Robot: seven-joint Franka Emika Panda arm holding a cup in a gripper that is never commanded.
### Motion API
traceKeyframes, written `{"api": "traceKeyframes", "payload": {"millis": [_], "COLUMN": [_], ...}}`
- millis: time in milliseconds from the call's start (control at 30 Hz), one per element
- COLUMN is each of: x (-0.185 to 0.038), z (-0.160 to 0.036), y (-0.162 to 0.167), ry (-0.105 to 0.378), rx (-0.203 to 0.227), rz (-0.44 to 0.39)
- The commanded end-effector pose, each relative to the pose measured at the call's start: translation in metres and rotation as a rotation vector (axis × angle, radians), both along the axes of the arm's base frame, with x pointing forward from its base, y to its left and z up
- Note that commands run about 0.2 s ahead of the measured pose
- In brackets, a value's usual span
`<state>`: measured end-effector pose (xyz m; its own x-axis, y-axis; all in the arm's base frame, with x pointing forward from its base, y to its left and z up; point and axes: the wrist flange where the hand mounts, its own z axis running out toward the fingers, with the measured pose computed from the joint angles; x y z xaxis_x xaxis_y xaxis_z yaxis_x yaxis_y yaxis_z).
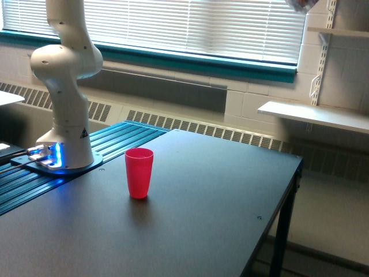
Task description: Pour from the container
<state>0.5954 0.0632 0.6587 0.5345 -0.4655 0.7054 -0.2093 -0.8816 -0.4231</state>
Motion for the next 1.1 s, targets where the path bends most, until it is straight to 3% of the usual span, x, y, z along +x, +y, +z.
{"api": "traceKeyframes", "payload": {"millis": [33, 100, 200, 267, 333, 367, 500, 667, 1100], "x": [-0.001, -0.001, -0.003, -0.004, -0.007, -0.009, -0.021, -0.044, -0.117], "z": [-0.001, -0.001, -0.007, -0.014, -0.021, -0.024, -0.043, -0.069, -0.112], "y": [0.004, 0.003, 0.003, 0.002, 0.001, 0.000, 0.004, 0.008, 0.020], "ry": [0.033, 0.035, 0.054, 0.080, 0.115, 0.125, 0.165, 0.247, 0.354], "rx": [-0.115, -0.089, -0.101, -0.142, -0.131, -0.151, -0.163, -0.083, -0.048], "rz": [0.072, 0.074, 0.088, 0.101, 0.107, 0.114, 0.070, 0.077, 0.059]}}
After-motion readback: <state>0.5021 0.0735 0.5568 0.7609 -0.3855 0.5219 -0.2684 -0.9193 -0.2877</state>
